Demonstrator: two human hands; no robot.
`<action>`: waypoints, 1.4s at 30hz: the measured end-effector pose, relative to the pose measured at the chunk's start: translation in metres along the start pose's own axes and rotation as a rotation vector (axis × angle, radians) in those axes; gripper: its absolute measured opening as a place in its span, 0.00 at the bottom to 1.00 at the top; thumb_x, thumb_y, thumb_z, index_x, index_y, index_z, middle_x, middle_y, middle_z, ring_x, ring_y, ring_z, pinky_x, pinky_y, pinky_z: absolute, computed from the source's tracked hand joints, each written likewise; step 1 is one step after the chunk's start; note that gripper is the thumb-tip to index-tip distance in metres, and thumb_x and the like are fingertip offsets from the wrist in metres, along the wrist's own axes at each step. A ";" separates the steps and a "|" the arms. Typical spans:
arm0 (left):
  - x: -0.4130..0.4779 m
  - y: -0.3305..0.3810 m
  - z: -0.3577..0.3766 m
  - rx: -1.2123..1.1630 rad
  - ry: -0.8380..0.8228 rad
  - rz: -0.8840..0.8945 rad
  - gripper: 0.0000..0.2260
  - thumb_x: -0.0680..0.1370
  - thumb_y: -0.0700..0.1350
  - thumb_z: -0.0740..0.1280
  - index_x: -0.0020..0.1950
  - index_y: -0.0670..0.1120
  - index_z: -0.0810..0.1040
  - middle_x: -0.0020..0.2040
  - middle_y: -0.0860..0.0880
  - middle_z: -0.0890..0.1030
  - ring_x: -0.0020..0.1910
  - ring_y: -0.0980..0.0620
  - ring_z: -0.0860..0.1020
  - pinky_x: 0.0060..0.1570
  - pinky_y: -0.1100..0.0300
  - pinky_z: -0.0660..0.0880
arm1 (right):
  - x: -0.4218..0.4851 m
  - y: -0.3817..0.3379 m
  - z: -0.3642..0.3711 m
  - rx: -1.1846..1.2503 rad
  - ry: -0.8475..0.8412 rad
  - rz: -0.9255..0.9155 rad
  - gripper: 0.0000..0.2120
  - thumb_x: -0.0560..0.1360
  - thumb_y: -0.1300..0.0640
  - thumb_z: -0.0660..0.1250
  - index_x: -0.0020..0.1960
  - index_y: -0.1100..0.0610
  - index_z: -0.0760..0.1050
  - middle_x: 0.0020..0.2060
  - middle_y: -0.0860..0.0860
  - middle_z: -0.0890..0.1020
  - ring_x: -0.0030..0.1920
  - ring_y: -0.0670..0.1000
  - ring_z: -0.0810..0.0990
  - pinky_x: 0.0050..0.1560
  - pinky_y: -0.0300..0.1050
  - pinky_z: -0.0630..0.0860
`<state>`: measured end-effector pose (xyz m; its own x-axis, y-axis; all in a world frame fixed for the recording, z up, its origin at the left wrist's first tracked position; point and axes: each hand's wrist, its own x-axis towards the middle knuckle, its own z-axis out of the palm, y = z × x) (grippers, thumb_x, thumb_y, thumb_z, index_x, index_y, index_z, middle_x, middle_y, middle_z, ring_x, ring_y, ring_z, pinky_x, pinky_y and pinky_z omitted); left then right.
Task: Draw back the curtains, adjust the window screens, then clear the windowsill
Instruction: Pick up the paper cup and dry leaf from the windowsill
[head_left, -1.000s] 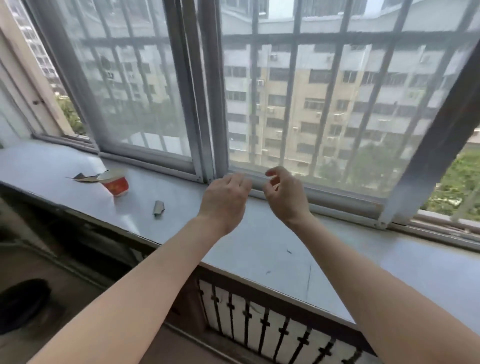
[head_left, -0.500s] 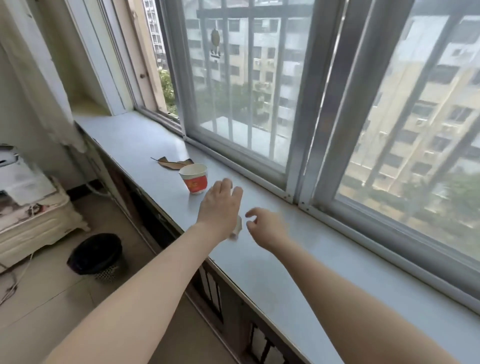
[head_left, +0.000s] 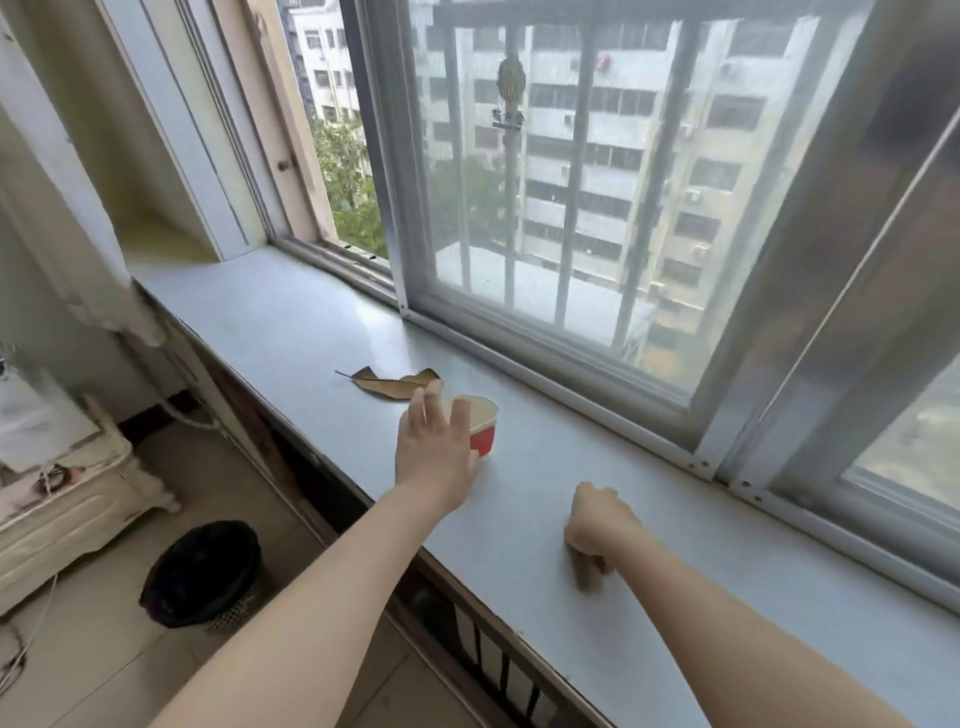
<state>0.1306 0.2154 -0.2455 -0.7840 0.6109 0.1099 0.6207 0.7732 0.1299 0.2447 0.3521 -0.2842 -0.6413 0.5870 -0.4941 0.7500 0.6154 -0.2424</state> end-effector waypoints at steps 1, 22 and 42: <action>0.006 -0.004 0.001 -0.022 -0.027 -0.012 0.27 0.77 0.50 0.63 0.71 0.46 0.55 0.74 0.40 0.47 0.74 0.39 0.48 0.72 0.50 0.52 | 0.004 -0.002 -0.003 0.012 -0.009 0.014 0.04 0.73 0.64 0.57 0.46 0.60 0.69 0.50 0.57 0.75 0.55 0.60 0.78 0.46 0.48 0.76; 0.092 -0.131 -0.026 -0.597 0.264 -0.306 0.15 0.74 0.46 0.67 0.56 0.44 0.68 0.54 0.45 0.74 0.47 0.47 0.73 0.43 0.55 0.73 | 0.111 -0.173 -0.068 0.473 0.228 -0.401 0.19 0.74 0.67 0.56 0.61 0.55 0.74 0.52 0.56 0.79 0.48 0.53 0.76 0.48 0.46 0.75; 0.162 -0.290 -0.017 -0.932 0.202 -0.493 0.22 0.66 0.40 0.77 0.57 0.44 0.74 0.51 0.50 0.77 0.50 0.50 0.75 0.46 0.59 0.72 | 0.203 -0.290 -0.026 -0.092 0.013 -0.308 0.21 0.65 0.51 0.74 0.55 0.55 0.74 0.54 0.54 0.72 0.57 0.55 0.72 0.51 0.44 0.72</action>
<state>-0.1763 0.0872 -0.2487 -0.9868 0.1618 -0.0105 0.0626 0.4398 0.8959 -0.1074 0.3064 -0.2919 -0.8386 0.3716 -0.3983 0.5026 0.8098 -0.3026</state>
